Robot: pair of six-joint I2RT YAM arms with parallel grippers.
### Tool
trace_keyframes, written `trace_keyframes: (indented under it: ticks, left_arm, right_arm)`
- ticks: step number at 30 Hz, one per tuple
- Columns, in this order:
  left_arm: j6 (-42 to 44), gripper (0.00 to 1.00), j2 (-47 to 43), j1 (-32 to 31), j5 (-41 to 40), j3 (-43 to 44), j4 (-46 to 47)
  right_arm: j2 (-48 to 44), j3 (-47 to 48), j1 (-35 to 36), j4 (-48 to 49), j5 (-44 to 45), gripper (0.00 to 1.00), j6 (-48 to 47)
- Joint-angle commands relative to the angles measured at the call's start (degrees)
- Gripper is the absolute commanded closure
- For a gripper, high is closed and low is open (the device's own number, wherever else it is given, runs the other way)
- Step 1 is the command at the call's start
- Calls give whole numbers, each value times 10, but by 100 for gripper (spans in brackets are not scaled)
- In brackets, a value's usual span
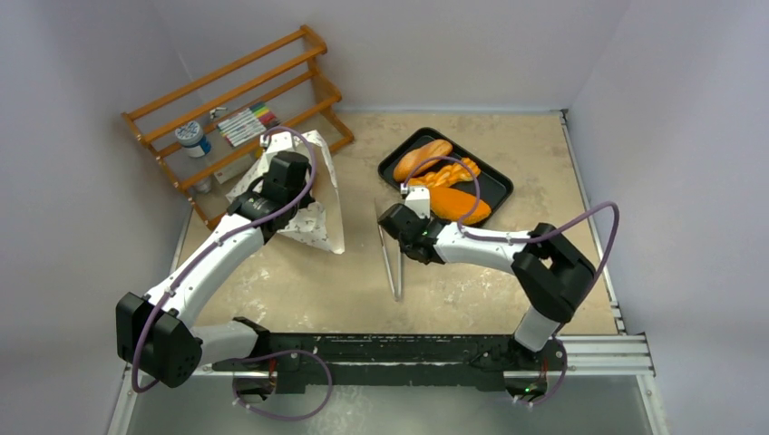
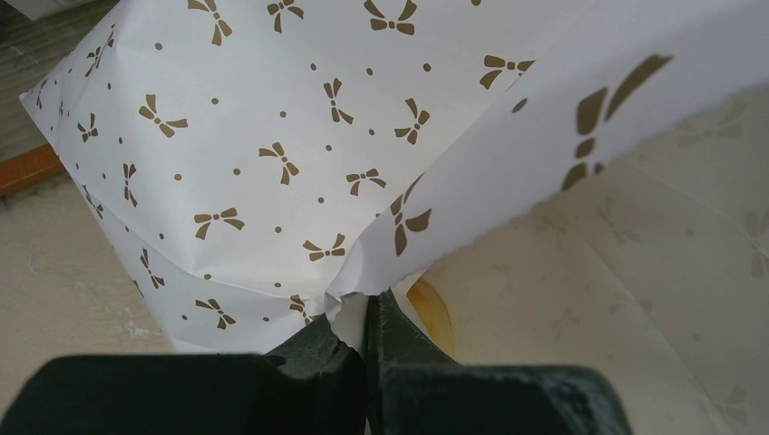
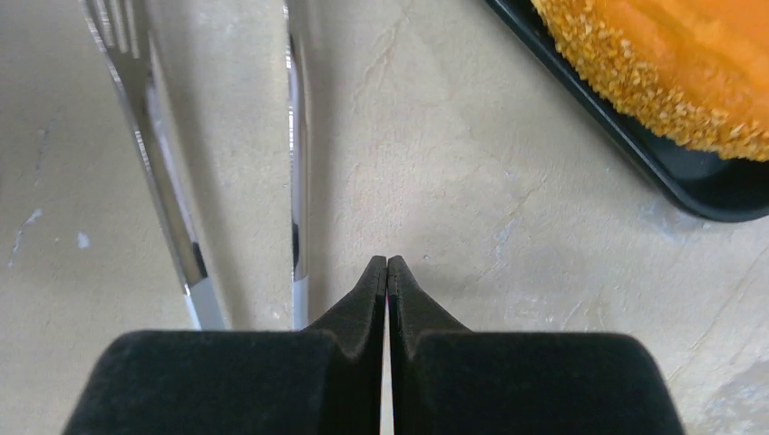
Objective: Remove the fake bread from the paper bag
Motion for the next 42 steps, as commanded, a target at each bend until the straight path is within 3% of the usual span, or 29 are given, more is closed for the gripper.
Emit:
trace_keyframes:
  ticks: [1,14,28,35,42]
  left_arm:
    - [-3,100,-13,7,-6,19,34]
    - [-1,100,-13,7,-10,18,33]
    - [2,100,-1,7,-9,9,44]
    - [3,100,1,8,-10,9,45]
    - [3,100,2,7,-11,12,45]
  right_arm:
    - [17,-1,-9,-21,10,100,87]
    - [42,-19,-79,-4,64,100,115]
    - [77,-8,-122,-47,160,100,197]
    - [89,10,-154,4,172,100,147]
    - [121,61,-196,93,144,100,20]
